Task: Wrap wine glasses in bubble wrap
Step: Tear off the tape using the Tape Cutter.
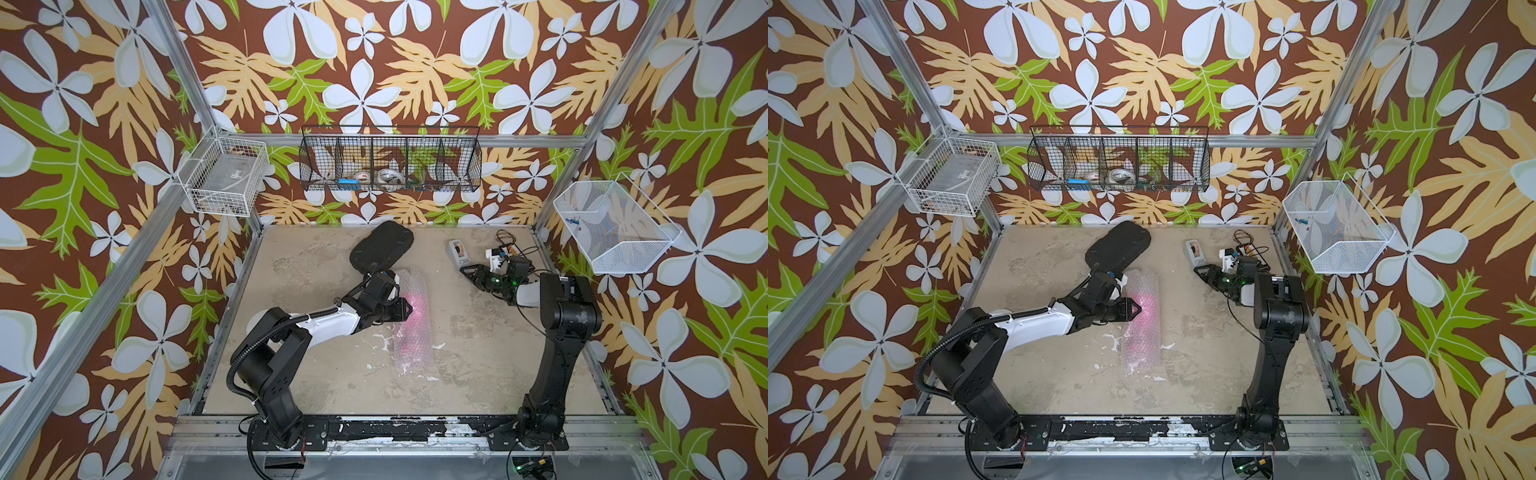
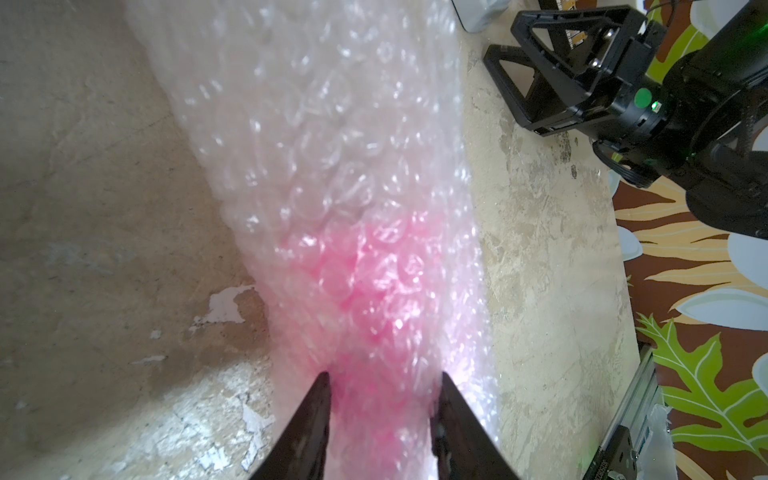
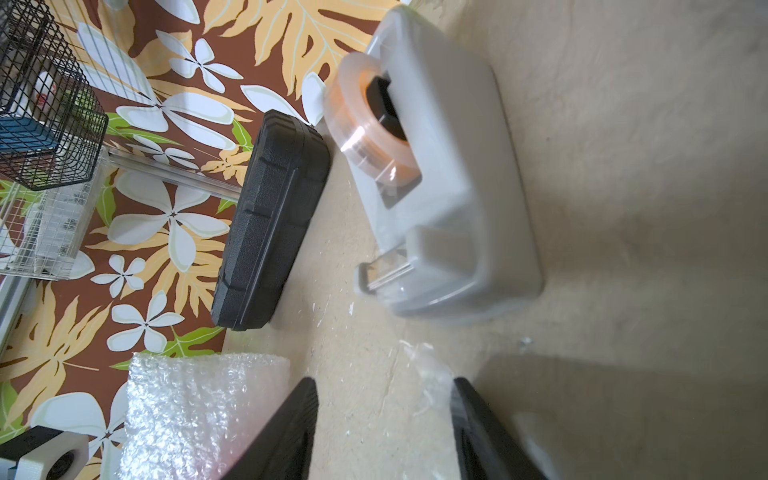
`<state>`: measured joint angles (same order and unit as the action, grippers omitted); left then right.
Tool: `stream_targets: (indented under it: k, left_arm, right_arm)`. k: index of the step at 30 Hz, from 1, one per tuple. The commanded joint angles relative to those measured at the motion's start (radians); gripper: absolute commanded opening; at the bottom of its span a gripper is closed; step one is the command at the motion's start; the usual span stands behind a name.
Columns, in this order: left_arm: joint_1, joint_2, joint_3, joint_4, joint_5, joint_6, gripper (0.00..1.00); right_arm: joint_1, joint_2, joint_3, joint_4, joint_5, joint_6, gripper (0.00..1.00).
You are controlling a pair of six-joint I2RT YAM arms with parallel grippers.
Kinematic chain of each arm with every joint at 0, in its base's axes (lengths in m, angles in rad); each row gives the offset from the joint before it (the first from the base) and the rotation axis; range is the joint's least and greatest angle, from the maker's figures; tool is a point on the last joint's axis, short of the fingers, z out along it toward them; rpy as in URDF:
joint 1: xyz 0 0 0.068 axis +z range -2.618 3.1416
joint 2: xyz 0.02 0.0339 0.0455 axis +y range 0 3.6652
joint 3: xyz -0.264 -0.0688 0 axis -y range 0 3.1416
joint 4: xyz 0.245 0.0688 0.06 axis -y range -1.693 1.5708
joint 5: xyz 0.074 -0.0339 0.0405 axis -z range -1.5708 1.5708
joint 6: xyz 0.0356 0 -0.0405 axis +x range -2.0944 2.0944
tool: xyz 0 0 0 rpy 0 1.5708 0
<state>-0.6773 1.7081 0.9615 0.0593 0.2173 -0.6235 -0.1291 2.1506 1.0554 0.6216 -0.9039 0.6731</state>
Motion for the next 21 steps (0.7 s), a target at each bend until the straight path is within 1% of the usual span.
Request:
stream_targets:
  k: [1, 6, 12, 21]
  left_arm:
    - [0.001, 0.004, -0.005, -0.070, -0.016, 0.007, 0.40]
    - [0.001, 0.004, -0.004, -0.070, -0.016, 0.007, 0.40]
    - [0.001, 0.008, -0.004, -0.071, -0.014, 0.007, 0.40]
    - [0.002, 0.004, -0.003, -0.073, -0.015, 0.007, 0.40]
  right_arm:
    - [-0.001, 0.002, 0.000, 0.047, 0.013, 0.031, 0.55]
    - [-0.001, 0.018, 0.000, 0.097, 0.007, 0.071, 0.54]
    - [-0.003, 0.003, -0.014, 0.112, 0.020, 0.082, 0.52]
    - [-0.004, 0.006, -0.020, 0.118, 0.059, 0.113, 0.45]
